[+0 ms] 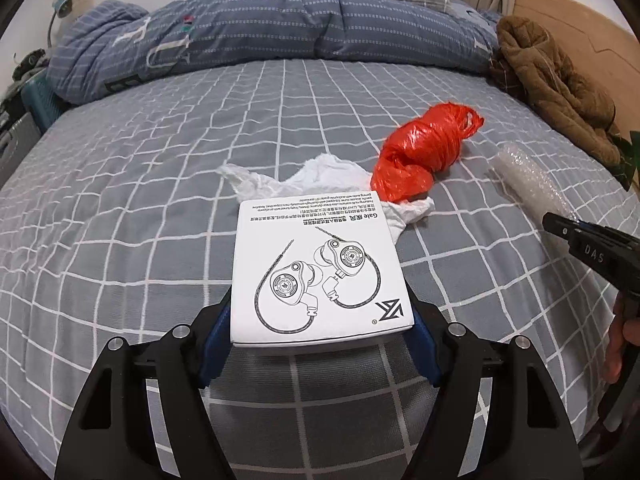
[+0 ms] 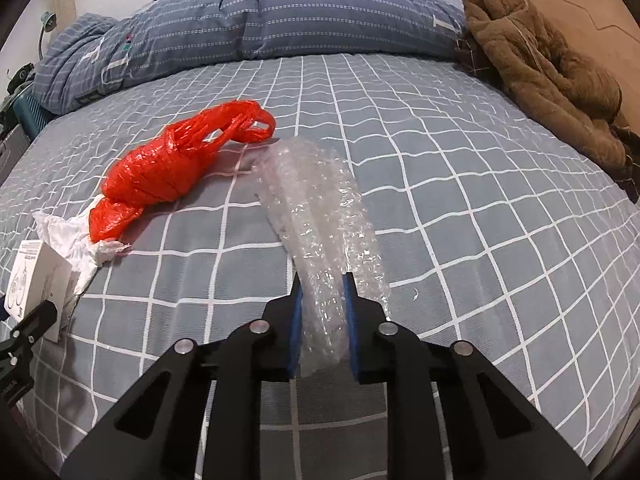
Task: Collect trash
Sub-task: 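Grasp the clear bubble-wrap roll with the right tool while the left tool grasps the white box, then lift the bubble-wrap roll and white box and carry both toward the bin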
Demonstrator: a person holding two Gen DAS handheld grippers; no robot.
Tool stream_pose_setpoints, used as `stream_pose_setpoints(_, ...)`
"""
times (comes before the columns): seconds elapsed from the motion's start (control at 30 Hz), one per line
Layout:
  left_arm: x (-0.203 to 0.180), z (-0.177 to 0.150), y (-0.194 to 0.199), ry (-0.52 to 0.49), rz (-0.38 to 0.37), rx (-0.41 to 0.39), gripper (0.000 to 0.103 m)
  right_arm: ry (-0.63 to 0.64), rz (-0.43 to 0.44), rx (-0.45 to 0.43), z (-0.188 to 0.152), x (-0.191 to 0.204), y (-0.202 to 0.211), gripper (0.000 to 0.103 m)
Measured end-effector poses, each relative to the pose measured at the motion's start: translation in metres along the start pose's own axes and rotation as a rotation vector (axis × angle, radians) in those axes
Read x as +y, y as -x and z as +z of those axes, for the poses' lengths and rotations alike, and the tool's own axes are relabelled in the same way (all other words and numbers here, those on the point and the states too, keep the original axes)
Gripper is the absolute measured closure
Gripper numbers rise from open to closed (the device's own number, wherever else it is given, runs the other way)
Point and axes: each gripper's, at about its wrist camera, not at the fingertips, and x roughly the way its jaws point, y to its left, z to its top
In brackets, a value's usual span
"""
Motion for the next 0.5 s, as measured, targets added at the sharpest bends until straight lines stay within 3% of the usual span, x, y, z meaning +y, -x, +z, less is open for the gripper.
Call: stream_pose_setpoints(0.5, 0.014, 0.000, 0.026, -0.002, -0.001, -0.030, 0.032, 0.014, -0.008, -0.072, -0.001, 0.013, 0.040, 0.086)
